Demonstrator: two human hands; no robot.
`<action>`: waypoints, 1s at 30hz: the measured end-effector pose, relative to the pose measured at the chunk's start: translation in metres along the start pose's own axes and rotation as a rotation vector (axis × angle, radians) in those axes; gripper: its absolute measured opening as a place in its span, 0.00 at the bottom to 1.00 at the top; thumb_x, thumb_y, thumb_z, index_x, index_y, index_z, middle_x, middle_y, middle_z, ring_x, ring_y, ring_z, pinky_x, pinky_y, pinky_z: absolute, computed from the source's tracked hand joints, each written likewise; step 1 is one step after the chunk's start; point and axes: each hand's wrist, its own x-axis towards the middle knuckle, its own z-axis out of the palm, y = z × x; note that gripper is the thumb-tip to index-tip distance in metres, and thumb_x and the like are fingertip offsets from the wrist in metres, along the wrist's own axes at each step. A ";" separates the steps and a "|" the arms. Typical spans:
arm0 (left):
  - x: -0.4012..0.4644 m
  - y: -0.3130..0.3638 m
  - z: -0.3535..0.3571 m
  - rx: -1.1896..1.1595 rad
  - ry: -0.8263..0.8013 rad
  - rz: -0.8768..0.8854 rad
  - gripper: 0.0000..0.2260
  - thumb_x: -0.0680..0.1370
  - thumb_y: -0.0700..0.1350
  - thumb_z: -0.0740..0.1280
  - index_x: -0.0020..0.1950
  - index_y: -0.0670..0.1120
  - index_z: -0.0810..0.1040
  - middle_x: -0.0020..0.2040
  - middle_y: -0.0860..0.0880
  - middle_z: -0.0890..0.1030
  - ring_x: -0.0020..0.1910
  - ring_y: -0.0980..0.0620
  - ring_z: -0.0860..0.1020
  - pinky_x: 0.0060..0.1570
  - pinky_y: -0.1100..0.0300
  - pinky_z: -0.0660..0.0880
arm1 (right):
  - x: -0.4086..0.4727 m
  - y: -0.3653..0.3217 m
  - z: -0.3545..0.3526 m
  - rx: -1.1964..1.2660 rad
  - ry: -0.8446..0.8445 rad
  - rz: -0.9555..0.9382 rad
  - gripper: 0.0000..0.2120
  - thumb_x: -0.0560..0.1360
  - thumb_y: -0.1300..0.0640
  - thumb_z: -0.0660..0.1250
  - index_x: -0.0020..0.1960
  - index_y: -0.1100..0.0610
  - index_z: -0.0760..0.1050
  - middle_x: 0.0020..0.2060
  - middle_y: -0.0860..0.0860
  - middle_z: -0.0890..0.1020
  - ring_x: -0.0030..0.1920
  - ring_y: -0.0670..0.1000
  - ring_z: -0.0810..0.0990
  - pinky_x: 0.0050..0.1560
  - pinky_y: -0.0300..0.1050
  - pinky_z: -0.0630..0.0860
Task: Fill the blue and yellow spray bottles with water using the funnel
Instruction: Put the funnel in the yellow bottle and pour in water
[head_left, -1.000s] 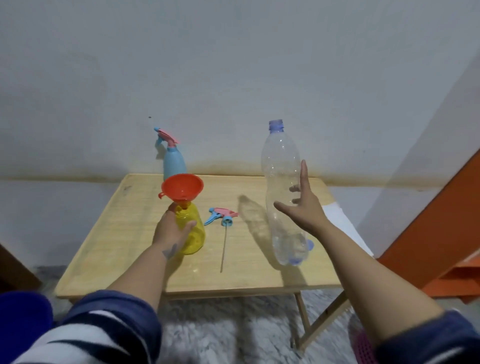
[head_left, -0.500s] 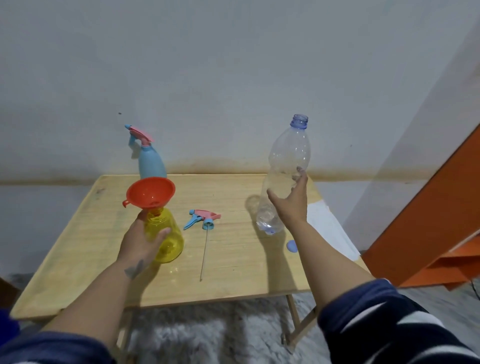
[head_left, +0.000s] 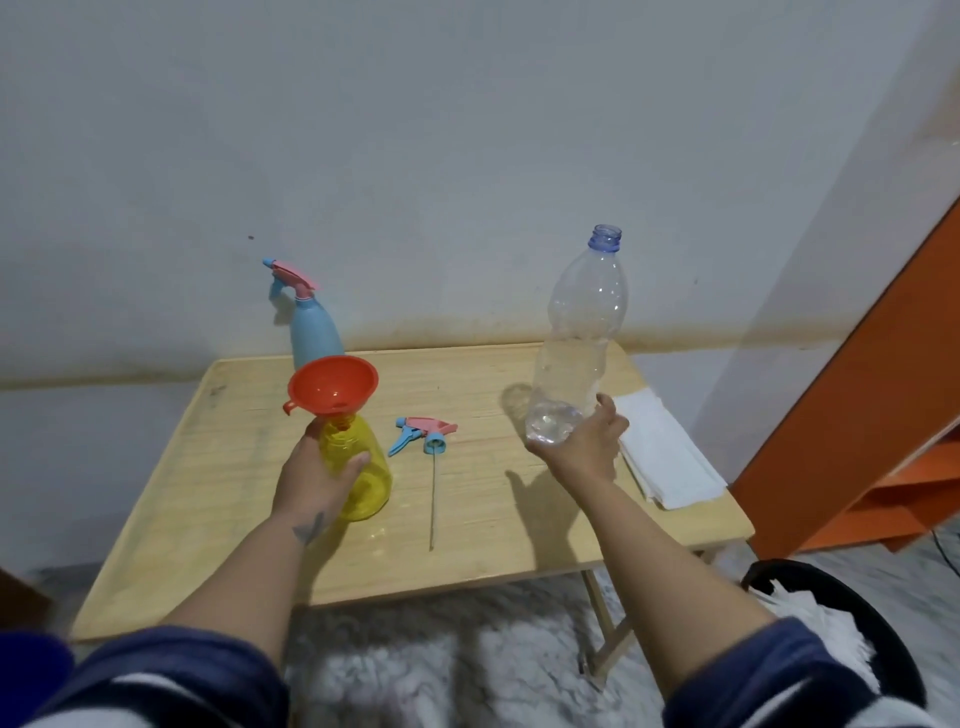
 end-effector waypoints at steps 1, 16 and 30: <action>0.000 0.000 -0.001 -0.002 -0.002 0.004 0.26 0.76 0.50 0.70 0.70 0.46 0.67 0.63 0.44 0.76 0.62 0.41 0.74 0.57 0.52 0.70 | -0.011 0.001 0.005 -0.034 0.009 0.054 0.53 0.63 0.51 0.80 0.75 0.54 0.48 0.71 0.55 0.56 0.70 0.61 0.64 0.63 0.59 0.69; 0.006 -0.011 -0.007 -0.048 -0.031 0.020 0.25 0.75 0.46 0.71 0.70 0.49 0.67 0.62 0.46 0.77 0.60 0.43 0.76 0.54 0.55 0.73 | -0.109 -0.127 0.095 0.235 -0.414 -0.425 0.51 0.63 0.46 0.79 0.76 0.53 0.53 0.71 0.49 0.67 0.69 0.51 0.69 0.68 0.47 0.68; 0.010 -0.024 -0.009 -0.074 -0.082 0.147 0.27 0.74 0.52 0.71 0.71 0.54 0.65 0.66 0.53 0.73 0.63 0.49 0.73 0.53 0.58 0.69 | -0.078 -0.152 0.055 0.474 -0.187 -0.281 0.45 0.66 0.53 0.79 0.74 0.57 0.57 0.59 0.51 0.72 0.48 0.47 0.79 0.43 0.32 0.78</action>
